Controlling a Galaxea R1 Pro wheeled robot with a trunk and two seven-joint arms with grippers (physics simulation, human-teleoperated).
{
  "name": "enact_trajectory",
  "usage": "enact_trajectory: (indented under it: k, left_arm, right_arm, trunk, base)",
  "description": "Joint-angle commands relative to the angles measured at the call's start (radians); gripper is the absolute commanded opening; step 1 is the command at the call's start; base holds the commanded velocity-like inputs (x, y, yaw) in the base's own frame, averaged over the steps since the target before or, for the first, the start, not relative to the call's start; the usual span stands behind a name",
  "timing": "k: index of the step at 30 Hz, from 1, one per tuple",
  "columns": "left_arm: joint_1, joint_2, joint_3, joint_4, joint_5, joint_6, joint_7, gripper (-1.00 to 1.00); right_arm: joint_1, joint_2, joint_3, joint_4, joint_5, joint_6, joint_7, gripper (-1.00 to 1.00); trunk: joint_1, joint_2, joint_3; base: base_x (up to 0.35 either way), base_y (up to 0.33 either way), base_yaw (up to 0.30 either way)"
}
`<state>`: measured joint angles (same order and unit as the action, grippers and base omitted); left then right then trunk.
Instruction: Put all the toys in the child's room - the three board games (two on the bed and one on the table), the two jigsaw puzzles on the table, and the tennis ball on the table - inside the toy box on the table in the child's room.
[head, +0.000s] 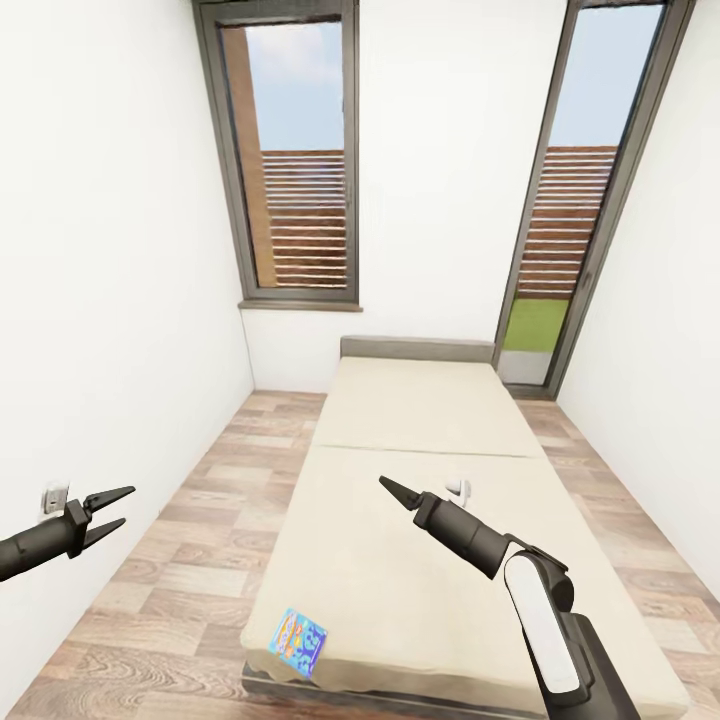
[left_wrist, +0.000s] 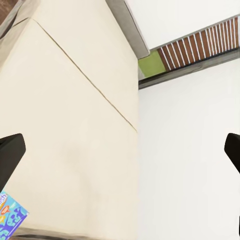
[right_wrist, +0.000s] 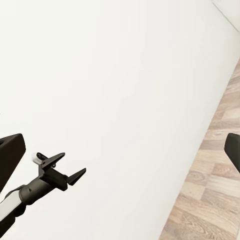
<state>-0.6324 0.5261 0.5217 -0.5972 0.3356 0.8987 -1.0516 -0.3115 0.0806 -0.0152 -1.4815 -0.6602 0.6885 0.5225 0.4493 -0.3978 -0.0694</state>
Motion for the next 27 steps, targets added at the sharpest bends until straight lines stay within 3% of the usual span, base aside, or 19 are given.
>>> enact_trajectory:
  k: [1,21,27]
  left_arm:
    - [-0.001,0.000,0.001,0.001,0.000,0.005,-0.002,1.00]
    - [-0.001,0.000,0.001,0.001,0.000,0.005,-0.002,1.00]
    - [-0.002,0.000,0.001,0.001,0.000,0.005,-0.001,1.00]
  right_arm:
    - [-0.001,0.001,-0.002,0.000,-0.004,0.006,0.001,1.00]
    - [-0.001,0.001,0.000,0.001,-0.005,-0.018,0.001,1.00]
    - [-0.001,0.000,0.019,0.004,-0.004,-0.029,0.000,1.00]
  trunk:
    - [0.001,-0.002,-0.001]
    - [0.001,-0.002,0.032]
    - [0.001,-0.002,0.042]
  base:
    - [0.000,0.000,0.000]
    - [0.000,0.000,0.001]
    - [0.000,0.000,0.045]
